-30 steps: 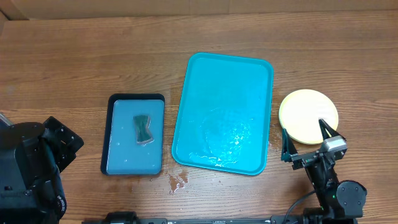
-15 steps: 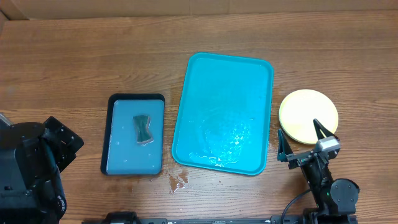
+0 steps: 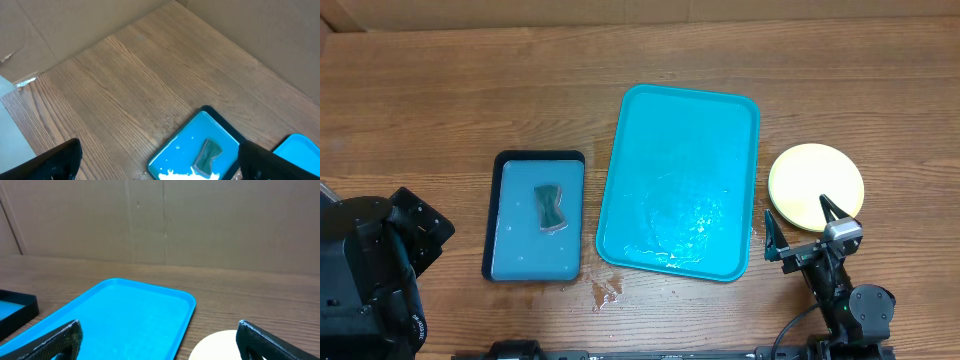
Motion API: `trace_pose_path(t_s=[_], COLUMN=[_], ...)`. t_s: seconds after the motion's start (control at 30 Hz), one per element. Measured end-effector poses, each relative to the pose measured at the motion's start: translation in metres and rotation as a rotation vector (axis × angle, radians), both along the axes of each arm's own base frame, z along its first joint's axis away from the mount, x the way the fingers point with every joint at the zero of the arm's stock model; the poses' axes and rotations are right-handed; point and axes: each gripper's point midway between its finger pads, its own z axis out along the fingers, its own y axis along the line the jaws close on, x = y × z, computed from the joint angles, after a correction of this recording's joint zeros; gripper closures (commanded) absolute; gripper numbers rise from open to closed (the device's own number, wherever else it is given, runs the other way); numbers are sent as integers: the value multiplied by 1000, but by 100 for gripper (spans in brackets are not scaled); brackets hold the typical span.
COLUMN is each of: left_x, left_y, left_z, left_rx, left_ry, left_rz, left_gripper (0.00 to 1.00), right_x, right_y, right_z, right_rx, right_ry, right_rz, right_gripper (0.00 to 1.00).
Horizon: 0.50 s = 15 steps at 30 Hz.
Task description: Clean dirty plates on tray and stack at the side
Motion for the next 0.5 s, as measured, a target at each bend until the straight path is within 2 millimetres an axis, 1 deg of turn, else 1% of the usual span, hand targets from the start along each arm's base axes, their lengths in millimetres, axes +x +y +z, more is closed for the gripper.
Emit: trace_pose_path(t_s=[0.13,0.27,0.33,0.43,0.5], left_x=[-1,-14,-18,-15,-6], left_y=[0,2,2,0,-2], left_z=[-1,-11,-14,-11,-3], left_rx=[4,31,40,51,55], left_ry=[9,102,124,96,-2], left_rz=[-4,-16,-20,-45,-57], left_gripper=[0,0,0,0,0], right_x=[0,0,0,0,0], right_y=[0,0,0,0,0], right_z=[0,0,0,0,0], right_rx=[0,0,1,0,0], right_ry=[1,0,1,0,1], right_rz=[0,0,0,1,0], right_gripper=[0,0,0,1,0])
